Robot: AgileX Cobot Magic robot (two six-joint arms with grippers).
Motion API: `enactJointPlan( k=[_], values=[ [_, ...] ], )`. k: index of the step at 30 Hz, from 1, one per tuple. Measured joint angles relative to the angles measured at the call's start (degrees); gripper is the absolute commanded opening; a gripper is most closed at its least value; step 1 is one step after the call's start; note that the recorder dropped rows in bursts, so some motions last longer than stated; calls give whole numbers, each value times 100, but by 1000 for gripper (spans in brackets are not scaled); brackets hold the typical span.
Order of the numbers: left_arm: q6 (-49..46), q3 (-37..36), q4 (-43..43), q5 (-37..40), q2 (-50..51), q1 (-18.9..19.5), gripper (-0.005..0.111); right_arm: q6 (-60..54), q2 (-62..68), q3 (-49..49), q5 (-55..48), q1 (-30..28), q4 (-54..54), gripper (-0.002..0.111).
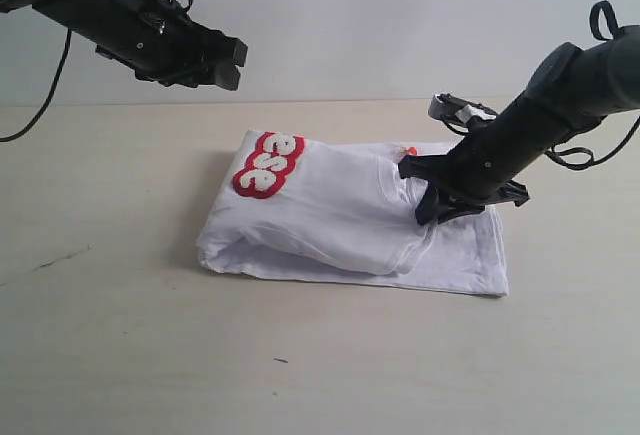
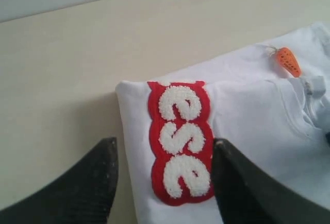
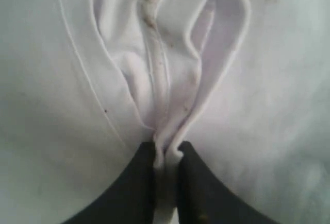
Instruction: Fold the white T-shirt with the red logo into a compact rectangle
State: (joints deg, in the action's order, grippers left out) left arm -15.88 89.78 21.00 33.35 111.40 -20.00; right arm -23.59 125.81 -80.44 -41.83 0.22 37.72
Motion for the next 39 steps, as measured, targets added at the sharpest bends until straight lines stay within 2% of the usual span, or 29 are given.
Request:
enactJointPlan(
  k=[9,14,20,25,26,28,29,30,31,35,37,39],
  values=[
    [0,0,3,0,0,0,54,-701,-768,0,319,9,-105,0],
    [0,0,14,-13,0,0,54,-310,-1415,0,610,9,-1057,0],
    [0,0,14,-44,0,0,54,1627,-1775,0,576,9,-3579,0],
    [0,0,14,-44,0,0,54,4314,-1524,0,-181,9,-7199,0],
    [0,0,14,-44,0,0,54,4661,-1490,0,-246,9,-7633,3],
    [-4,0,14,-44,0,0,54,5657,-1483,0,-245,9,-8971,16],
    [-14,0,14,-44,0,0,54,5860,-1483,0,-186,9,-9275,26],
    [-14,0,14,-44,0,0,54,6207,-1483,0,-113,9,-9712,30],
    [-14,0,14,-44,0,0,54,6327,-1483,0,-87,9,-9876,35],
    [-14,0,14,-44,0,0,54,6689,-1402,0,-375,9,-10366,33],
    [-14,0,14,-44,0,0,54,6478,-1318,0,-275,-2,-9810,26],
    [-14,0,14,-33,0,0,54,5628,-1280,0,111,-2,-8735,15]
  ],
)
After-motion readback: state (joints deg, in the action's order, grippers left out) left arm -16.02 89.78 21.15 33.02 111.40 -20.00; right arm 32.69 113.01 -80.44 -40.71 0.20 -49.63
